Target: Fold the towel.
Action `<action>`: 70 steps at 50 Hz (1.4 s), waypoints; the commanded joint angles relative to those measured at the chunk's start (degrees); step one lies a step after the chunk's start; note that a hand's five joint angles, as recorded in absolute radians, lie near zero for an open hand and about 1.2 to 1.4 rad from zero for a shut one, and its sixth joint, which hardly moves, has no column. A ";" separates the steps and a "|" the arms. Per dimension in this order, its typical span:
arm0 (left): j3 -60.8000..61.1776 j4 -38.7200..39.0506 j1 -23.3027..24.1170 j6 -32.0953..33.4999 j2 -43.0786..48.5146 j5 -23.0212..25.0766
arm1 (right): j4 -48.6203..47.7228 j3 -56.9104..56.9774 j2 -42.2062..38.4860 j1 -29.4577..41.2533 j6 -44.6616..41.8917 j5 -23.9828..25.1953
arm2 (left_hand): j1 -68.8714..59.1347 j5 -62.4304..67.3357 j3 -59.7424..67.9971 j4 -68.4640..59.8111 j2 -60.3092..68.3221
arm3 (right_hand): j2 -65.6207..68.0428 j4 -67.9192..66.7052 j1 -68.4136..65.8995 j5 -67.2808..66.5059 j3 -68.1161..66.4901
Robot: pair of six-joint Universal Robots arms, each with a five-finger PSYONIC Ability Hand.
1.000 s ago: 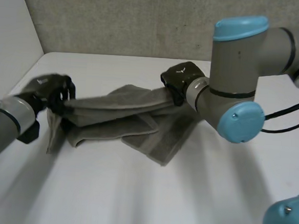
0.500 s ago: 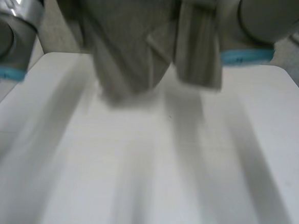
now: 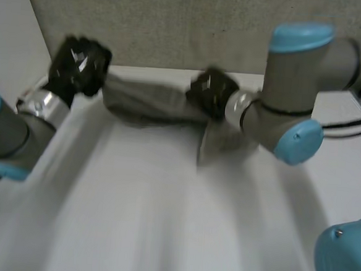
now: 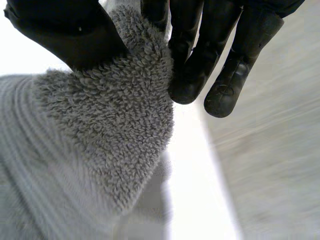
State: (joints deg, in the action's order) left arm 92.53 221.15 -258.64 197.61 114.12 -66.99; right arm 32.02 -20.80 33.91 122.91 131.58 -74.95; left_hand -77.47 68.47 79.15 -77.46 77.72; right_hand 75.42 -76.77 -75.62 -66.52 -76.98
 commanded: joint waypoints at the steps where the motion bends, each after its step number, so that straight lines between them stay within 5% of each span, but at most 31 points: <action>1: 8.54 -0.81 -2.66 9.20 -0.74 3.09 | 3.31 -8.55 -0.86 -0.30 -0.80 -0.98 | -2.53 1.53 0.85 -2.54 2.28 | 4.58 -3.23 -4.38 -3.48 -3.02; 11: 10.39 -4.93 -4.42 9.37 -4.34 2.66 | 2.43 -12.68 4.59 -1.01 16.23 -2.12 | -2.53 1.53 0.85 -2.54 2.28 | 4.58 -3.23 -4.38 -3.48 -3.02; 18: 11.00 -7.74 -3.81 7.62 -5.13 2.57 | 2.70 -13.03 4.94 -0.92 18.54 -6.16 | -2.53 1.53 0.85 -2.54 2.28 | 4.58 -3.23 -4.38 -3.48 -3.02; 20: 11.18 -8.01 -3.54 6.74 -5.31 2.57 | 2.44 -12.95 4.94 -1.01 18.36 -7.93 | -2.53 1.53 0.85 -2.54 2.28 | -5.12 6.47 5.31 6.22 6.68; 22: 11.18 -8.10 -3.02 4.46 -5.31 2.57 | 2.26 -13.03 4.94 -1.09 18.54 -10.20 | -2.53 1.53 0.85 -2.54 2.28 | -33.91 35.26 34.10 35.01 35.47; 27: 10.74 -8.01 -2.49 1.73 -5.31 2.48 | 2.17 -14.34 5.73 -1.54 20.81 -10.92 | -2.53 1.53 0.85 -2.54 2.28 | -50.02 51.37 50.21 51.12 51.57; 53: 10.74 -8.10 -2.84 0.32 -4.87 2.39 | -17.25 -50.73 23.75 -1.62 44.81 -16.81 | -2.53 1.53 0.85 -2.54 2.28 | -50.37 51.72 50.56 51.47 51.93; 70: 10.83 -8.19 -2.75 0.32 -4.26 2.39 | -27.88 -66.90 25.59 -1.62 46.84 -16.89 | -2.53 1.53 0.85 -2.54 2.28 | -55.06 56.41 55.26 56.16 56.62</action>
State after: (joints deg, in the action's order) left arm 103.31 212.97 -261.38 197.93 109.87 -64.60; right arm 8.59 -81.69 57.91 121.94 178.55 -91.90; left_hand -77.47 68.46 79.19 -77.46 77.73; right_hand 26.11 -25.26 -25.80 -13.94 -25.66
